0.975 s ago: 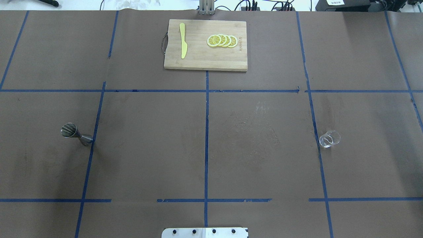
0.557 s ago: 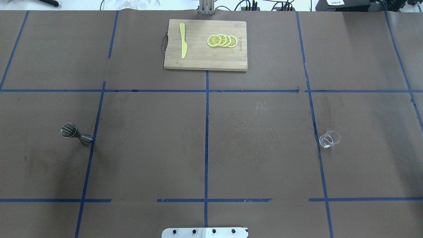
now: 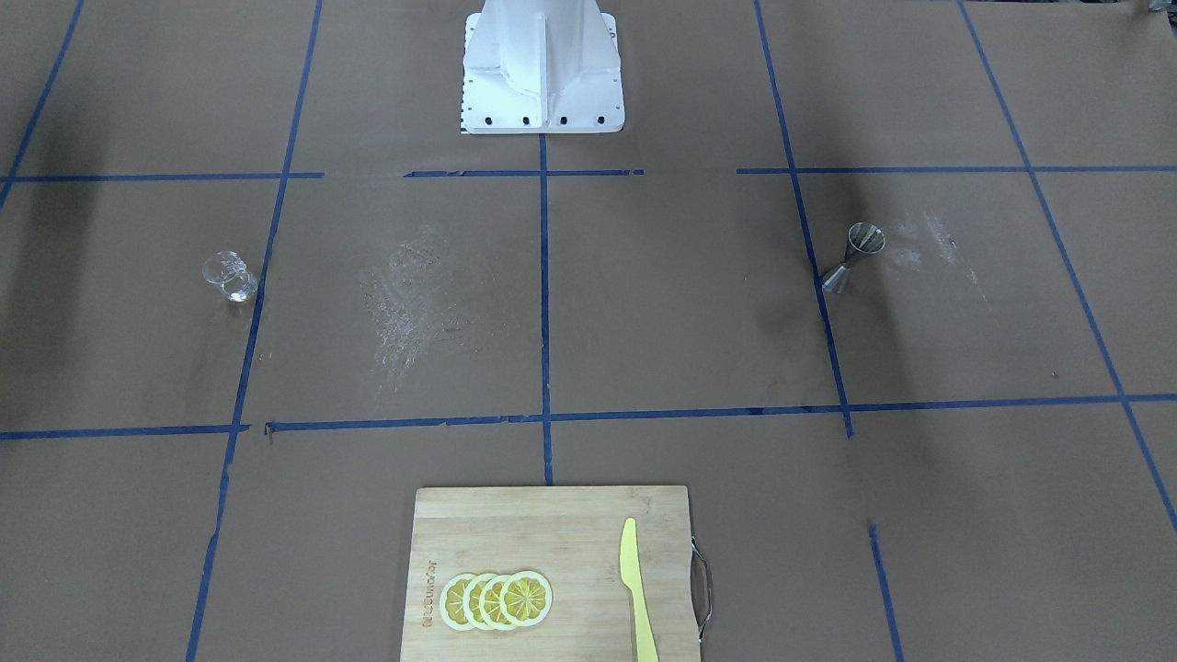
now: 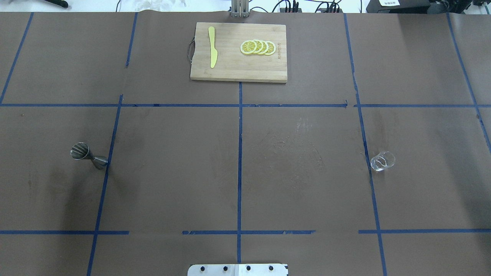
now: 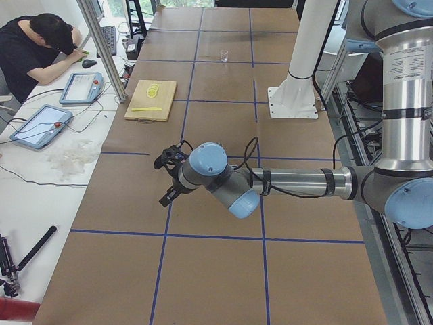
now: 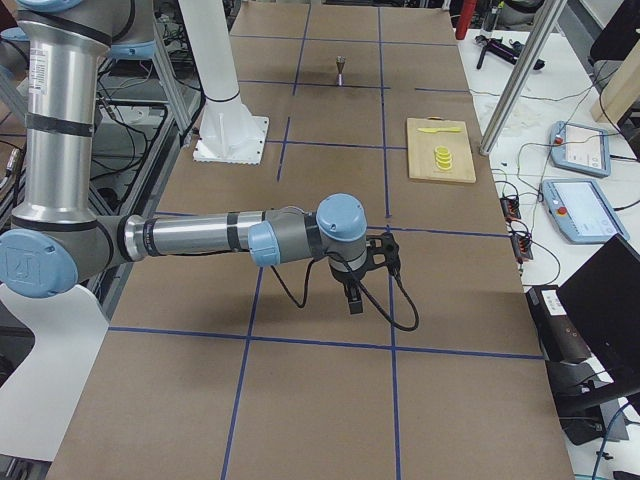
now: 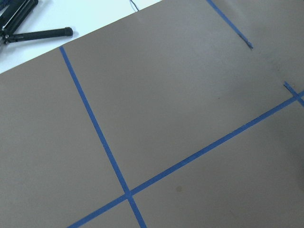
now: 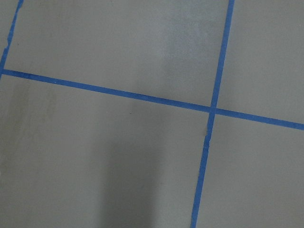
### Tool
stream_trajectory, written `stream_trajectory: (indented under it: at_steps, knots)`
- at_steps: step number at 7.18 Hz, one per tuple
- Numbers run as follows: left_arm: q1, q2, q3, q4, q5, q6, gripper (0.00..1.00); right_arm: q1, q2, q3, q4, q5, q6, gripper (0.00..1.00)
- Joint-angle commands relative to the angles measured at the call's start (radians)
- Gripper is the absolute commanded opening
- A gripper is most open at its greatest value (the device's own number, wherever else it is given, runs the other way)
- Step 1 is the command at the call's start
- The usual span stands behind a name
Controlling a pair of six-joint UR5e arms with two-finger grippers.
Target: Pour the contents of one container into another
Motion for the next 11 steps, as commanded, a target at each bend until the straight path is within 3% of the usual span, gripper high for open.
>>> stream_trajectory:
  at_steps: [1,2,4,5,6,7,8,10,11]
  knots:
    - [0.032,-0.001,-0.006,-0.109,-0.007,-0.007,1.0,0.0,0.0,0.001,0.0,0.0,0.0,1.0]
    - [0.046,-0.001,-0.025,-0.126,-0.001,-0.092,1.0,0.0,-0.001,-0.001,0.0,0.0,0.0,1.0]
    - [0.179,0.006,-0.053,-0.372,0.048,-0.437,1.0,0.0,-0.003,-0.002,0.0,0.0,0.0,1.0]
    - [0.277,0.009,-0.053,-0.482,0.161,-0.595,1.0,0.0,-0.007,0.001,0.0,0.0,0.001,1.0]
    - [0.395,0.031,-0.071,-0.556,0.337,-0.716,1.0,0.0,-0.01,0.001,0.0,0.0,0.0,1.0]
    - [0.493,0.063,-0.126,-0.566,0.477,-0.781,1.0,0.0,-0.012,0.001,0.0,0.0,0.0,1.0]
    - [0.578,0.107,-0.181,-0.612,0.604,-0.825,1.0,0.0,-0.012,0.001,0.0,0.0,0.0,1.0]
    - [0.711,0.169,-0.193,-0.768,0.822,-0.827,1.0,0.0,-0.012,-0.001,0.0,0.0,0.001,1.0]
    - [0.843,0.174,-0.193,-0.775,1.022,-0.828,1.0,0.0,-0.012,-0.001,0.0,0.0,0.0,1.0]
